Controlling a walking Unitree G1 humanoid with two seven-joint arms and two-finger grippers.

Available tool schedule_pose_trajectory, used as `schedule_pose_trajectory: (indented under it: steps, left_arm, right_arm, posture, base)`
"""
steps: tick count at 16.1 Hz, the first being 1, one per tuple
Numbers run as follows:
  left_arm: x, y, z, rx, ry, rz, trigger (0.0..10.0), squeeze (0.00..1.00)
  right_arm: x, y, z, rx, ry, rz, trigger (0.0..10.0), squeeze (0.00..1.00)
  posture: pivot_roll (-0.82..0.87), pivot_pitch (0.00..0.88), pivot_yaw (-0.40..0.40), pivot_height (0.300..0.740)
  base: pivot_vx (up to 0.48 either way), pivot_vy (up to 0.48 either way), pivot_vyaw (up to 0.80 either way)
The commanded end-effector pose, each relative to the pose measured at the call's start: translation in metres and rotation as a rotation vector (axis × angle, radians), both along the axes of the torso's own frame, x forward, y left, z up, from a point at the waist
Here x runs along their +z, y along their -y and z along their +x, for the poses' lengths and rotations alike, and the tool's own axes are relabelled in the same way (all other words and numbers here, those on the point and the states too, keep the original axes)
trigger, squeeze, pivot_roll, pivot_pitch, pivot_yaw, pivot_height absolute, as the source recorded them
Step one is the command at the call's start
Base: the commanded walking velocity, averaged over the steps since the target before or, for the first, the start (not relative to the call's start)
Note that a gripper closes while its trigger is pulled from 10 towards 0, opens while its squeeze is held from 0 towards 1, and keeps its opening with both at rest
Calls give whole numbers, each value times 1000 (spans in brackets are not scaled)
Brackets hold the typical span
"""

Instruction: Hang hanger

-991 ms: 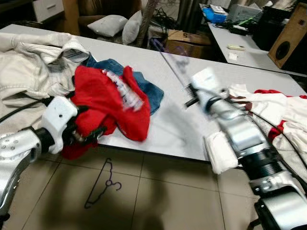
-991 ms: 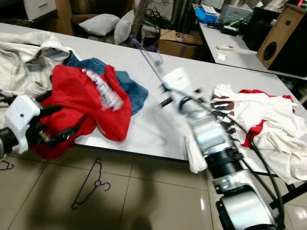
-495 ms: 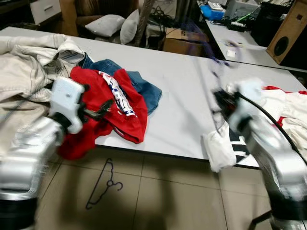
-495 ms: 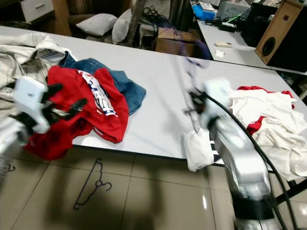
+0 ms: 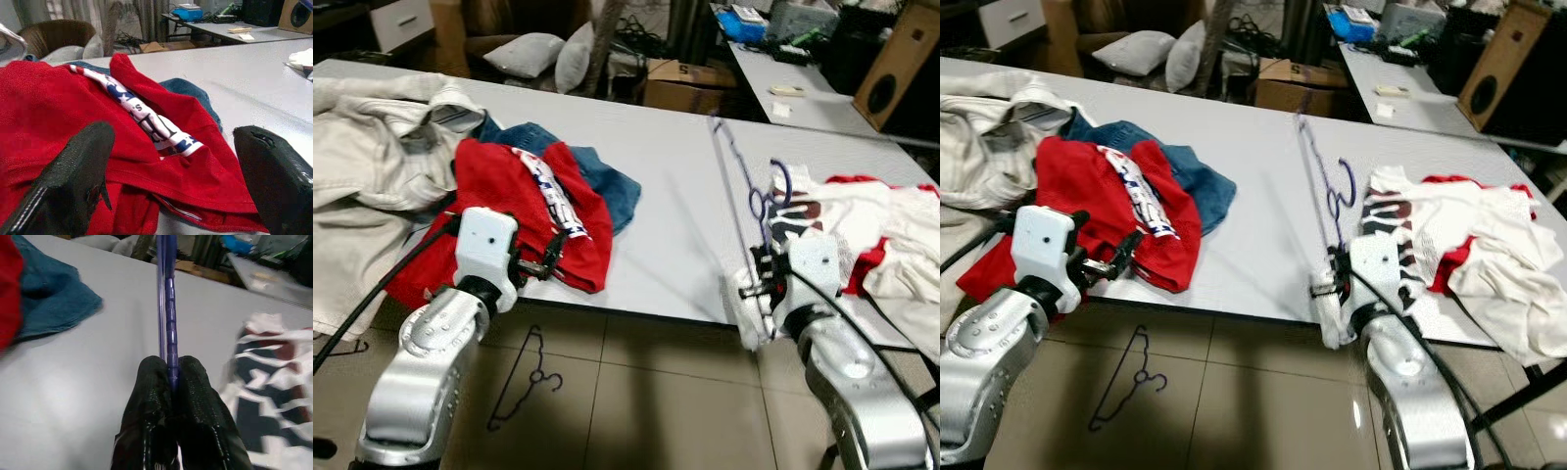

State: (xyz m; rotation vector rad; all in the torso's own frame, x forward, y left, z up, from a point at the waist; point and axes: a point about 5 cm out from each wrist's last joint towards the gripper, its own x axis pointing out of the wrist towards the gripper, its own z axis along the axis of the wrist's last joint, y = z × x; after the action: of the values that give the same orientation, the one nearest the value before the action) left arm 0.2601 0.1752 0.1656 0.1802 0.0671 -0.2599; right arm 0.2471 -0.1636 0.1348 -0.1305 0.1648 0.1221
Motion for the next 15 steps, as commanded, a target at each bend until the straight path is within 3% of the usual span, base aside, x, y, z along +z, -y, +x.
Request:
schedule_pose_trajectory:
  steps: [1,3,8,10,12,15]
  left_arm:
    - [3,3,-3,7,26,-1,10000,0]
    - [2,1,-7,37,28,-15,10000,0]
    - [1,1,-11,54,37,-13,10000,0]
    - [4,1,-10,46,62,42,10000,0]
    - [2,0,-9,57,62,59,10000,0]
    - [1,1,-8,71,63,45,10000,0]
  right_arm:
    - [6,0,-1,13,44,60,10000,0]
    - [7,-3,-1,15,56,91,10000,0]
    - [5,-7,-1,50,34,114,10000,0]
    - [4,-7,0,52,26,107,10000,0]
    - [5,-3,3,15,26,121,10000,0]
    - [7,6,3,-17,33,123,10000,0]
  posture:
    - [2,0,-113,740]
    - [4,0,-118,740]
    - [1,0,-125,740]
    - [-1,0,-125,740]
    - [-7,0,-123,740]
    - [-17,0,-122,740]
  base:
    - [0,0,0]
    - [0,0,0]
    - [0,352,0]
    - [0,0,0]
    - [0,-480,0]
    - [0,-480,-715]
